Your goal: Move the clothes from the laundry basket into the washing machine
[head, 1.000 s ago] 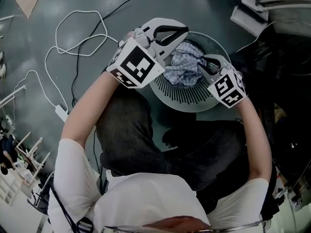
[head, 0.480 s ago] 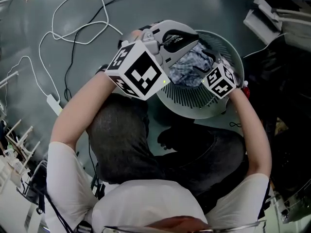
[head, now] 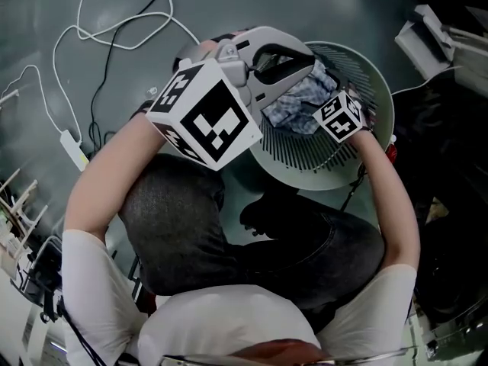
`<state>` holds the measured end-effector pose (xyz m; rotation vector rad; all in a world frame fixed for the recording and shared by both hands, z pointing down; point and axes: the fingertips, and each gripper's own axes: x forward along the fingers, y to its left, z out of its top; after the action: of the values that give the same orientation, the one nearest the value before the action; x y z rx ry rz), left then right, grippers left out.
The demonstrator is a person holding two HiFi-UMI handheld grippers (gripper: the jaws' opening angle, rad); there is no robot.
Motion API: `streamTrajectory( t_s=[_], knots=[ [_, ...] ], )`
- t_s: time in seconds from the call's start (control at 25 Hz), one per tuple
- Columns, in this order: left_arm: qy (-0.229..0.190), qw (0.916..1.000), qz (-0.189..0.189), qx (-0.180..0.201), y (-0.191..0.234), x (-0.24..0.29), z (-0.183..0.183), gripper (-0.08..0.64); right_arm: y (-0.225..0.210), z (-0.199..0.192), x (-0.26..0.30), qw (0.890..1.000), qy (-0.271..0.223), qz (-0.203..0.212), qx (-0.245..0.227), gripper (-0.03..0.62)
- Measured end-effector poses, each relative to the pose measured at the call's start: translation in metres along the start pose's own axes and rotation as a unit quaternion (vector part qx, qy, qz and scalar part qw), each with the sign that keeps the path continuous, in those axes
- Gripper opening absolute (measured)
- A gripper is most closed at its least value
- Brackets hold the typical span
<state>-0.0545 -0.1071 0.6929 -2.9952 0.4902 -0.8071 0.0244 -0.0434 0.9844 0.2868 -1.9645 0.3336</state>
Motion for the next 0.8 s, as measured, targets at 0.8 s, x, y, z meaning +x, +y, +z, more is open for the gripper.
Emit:
streamTrajectory(
  t_s=[0.8],
  knots=[
    [0.030,0.9994,-0.016,0.005,-0.016,0.000,-0.019,0.005,0.015,-0.042,0.080,0.995,0.087,0.039,-0.021,0.609]
  ],
)
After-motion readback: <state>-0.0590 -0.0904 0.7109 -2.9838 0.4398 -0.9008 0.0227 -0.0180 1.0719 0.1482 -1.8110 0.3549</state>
